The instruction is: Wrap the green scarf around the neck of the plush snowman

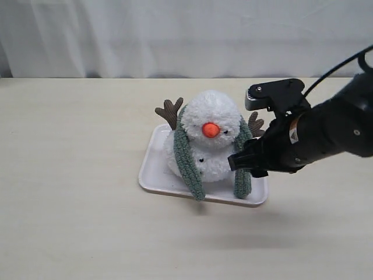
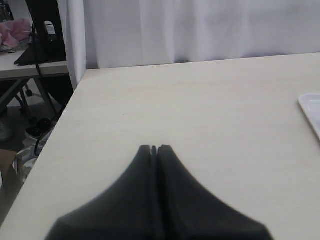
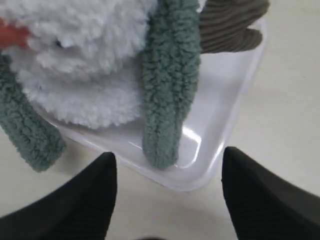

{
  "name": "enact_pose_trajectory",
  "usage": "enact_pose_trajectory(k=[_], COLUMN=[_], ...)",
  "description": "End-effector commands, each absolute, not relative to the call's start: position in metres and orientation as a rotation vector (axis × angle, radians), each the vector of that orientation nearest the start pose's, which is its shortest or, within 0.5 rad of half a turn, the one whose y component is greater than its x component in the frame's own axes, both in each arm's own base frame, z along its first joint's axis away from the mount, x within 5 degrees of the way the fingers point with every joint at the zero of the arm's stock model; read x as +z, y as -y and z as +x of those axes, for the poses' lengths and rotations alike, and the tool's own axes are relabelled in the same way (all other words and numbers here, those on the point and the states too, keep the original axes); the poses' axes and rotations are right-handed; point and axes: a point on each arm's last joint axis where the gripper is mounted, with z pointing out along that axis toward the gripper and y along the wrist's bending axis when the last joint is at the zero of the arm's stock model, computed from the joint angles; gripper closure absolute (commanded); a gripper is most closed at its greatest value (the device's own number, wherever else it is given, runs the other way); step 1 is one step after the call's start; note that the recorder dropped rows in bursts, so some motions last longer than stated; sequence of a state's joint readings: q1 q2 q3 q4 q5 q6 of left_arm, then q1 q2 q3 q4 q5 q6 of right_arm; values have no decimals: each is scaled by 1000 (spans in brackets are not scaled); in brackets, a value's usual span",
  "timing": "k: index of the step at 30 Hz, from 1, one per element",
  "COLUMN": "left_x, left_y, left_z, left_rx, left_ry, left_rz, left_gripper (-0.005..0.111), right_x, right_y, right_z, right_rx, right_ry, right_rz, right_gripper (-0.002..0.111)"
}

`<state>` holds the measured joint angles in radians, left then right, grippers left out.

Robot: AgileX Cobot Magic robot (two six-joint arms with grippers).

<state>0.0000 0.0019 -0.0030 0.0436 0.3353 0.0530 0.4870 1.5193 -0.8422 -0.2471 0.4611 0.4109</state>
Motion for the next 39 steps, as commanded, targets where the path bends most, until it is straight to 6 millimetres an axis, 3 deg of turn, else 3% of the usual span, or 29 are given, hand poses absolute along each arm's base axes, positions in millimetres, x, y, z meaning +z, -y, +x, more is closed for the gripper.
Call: enact_pose_trajectory(k=[1, 7, 10, 23, 25, 33, 39], left_x=[184, 184, 184, 184, 184, 184, 184], left_y=[-1, -1, -1, -1, -1, -1, -1], left_z=[54, 54, 54, 54, 54, 54, 54], left_rx=[75, 75, 75, 75, 75, 75, 75], left_ry=[-1807, -1805, -1805, -1805, -1805, -1806, -1806], left_rz=[73, 73, 73, 73, 73, 73, 73], left_gripper=[107, 107, 107, 107, 107, 107, 107], right_x=[196, 158, 143, 123, 120, 119, 132], right_y=[-129, -130, -115, -120, -120, -119, -117], right_z=[260, 269, 278, 284, 284, 283, 280], right_rx=[230, 172, 139, 188, 192, 191, 173], right_ry=[-2424, -2486, -2539, -2514, -2514, -2519, -2517], right_rz=[-368, -461, -400, -406, -407, -409, -399], right_gripper=[50, 50, 50, 51, 57, 103, 104])
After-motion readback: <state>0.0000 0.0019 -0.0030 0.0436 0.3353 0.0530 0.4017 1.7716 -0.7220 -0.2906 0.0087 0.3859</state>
